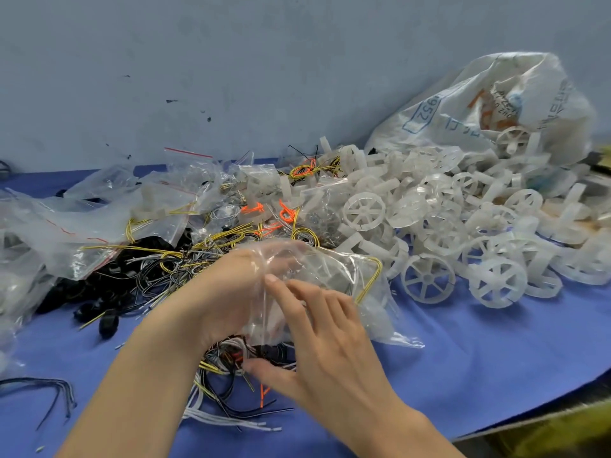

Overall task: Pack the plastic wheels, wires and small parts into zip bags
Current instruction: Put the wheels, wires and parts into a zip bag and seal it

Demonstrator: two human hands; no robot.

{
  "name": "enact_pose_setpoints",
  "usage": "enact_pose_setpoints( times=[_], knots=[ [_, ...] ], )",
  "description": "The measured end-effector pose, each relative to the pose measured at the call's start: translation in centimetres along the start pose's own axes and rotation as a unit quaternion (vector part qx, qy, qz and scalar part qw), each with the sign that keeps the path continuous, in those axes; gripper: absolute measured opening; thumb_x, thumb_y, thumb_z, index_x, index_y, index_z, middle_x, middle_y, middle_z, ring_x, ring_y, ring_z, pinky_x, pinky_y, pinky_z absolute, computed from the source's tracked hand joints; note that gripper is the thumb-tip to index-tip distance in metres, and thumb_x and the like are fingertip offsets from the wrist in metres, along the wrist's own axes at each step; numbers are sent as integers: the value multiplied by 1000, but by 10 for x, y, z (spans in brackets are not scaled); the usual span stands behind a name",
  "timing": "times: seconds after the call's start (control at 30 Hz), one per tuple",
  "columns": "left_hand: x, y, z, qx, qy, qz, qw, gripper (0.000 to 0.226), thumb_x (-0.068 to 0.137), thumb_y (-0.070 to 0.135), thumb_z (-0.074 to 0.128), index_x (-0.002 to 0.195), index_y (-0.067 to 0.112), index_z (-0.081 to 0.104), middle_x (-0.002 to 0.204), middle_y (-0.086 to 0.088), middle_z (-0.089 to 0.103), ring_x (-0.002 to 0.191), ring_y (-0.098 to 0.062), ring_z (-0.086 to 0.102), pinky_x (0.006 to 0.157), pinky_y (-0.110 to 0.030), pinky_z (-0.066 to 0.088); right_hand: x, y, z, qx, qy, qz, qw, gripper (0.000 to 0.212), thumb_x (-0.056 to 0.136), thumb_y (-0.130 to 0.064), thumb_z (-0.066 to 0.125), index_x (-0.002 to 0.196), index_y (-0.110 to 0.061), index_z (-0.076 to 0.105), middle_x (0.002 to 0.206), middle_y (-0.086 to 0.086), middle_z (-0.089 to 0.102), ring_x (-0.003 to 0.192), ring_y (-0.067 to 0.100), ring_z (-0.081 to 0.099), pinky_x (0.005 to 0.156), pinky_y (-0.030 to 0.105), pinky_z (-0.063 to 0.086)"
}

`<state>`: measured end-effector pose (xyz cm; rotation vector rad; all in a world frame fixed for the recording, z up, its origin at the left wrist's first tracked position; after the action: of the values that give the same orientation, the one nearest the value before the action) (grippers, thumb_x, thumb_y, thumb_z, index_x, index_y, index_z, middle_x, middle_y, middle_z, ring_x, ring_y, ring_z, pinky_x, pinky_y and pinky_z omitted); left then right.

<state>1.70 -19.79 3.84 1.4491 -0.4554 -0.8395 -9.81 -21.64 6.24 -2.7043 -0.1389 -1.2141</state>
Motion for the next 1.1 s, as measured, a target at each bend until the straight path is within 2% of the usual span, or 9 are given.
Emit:
enact_pose_setpoints(
  times=[0.2,0.27,0.4,0.53,0.63,0.7,0.8,0.93,1.1],
  knots=[
    [-3,3,6,-70,-23,-12,997,36,85,-1,57,117,13,69,124,-17,65,97,-26,63,68,-31,53,5,6,-13,16,86,8,996,13,92,-28,64,102,-22,69,100,-7,65,90,18,61,82,33,45],
    [-8,13,-3,-25,6,10,1000,36,78,8,67,112,15,71,122,-17,66,104,-29,65,75,-37,52,9,13,-20,49,93,29,994,12,97,-31,58,99,-24,67,97,-8,64,88,17,59,80,33,44],
    [-22,57,-26,157,111,155,969,27,101,10,46,106,18,71,105,5,75,101,-14,70,86,-33,58,27,36,-45,116,149,110,976,18,104,-37,43,99,-29,58,93,-11,57,83,10,51,71,34,43],
    [-49,95,-25,295,192,328,877,31,99,10,49,106,33,69,97,17,71,69,9,62,62,-6,48,49,65,-77,167,218,189,943,13,102,-34,53,92,-29,59,86,-11,59,79,11,56,69,25,42],
    [-51,95,-20,358,195,347,845,34,98,20,54,108,52,59,130,24,52,114,5,55,87,-11,44,64,83,-91,252,229,218,915,19,101,-37,55,90,-25,65,78,-13,63,70,2,56,63,17,37],
    [-51,95,-18,343,183,351,852,26,97,29,56,108,52,58,131,25,53,117,1,55,94,-18,45,74,86,-95,322,220,212,896,21,100,-35,56,88,-23,67,69,-12,61,60,2,50,57,22,38],
    [-70,111,-24,270,197,399,854,9,92,36,62,97,41,69,96,21,69,84,7,64,74,-8,45,79,94,-93,411,212,226,857,21,98,-32,59,86,-19,69,74,0,64,64,15,51,62,37,46],
    [-101,133,-33,266,222,465,815,10,86,34,71,93,41,72,89,16,73,80,1,64,75,-11,49,69,121,-77,497,217,299,785,14,93,-27,66,82,-21,72,71,-5,62,65,13,54,61,25,49],
    [-88,116,-49,209,233,417,853,13,82,28,70,89,38,74,83,8,73,75,-4,62,72,-13,49,60,131,-51,515,199,341,761,8,88,-28,70,85,-21,73,67,-8,64,59,9,56,58,22,50]
  ],
)
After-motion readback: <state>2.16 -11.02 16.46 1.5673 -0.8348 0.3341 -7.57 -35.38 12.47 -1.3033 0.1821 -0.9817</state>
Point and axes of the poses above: each hand's wrist, its own x-axis towards the middle knuckle, its own z-axis out of the palm, y = z × x, the point moved 10 cm from there along x, towards the middle knuckle
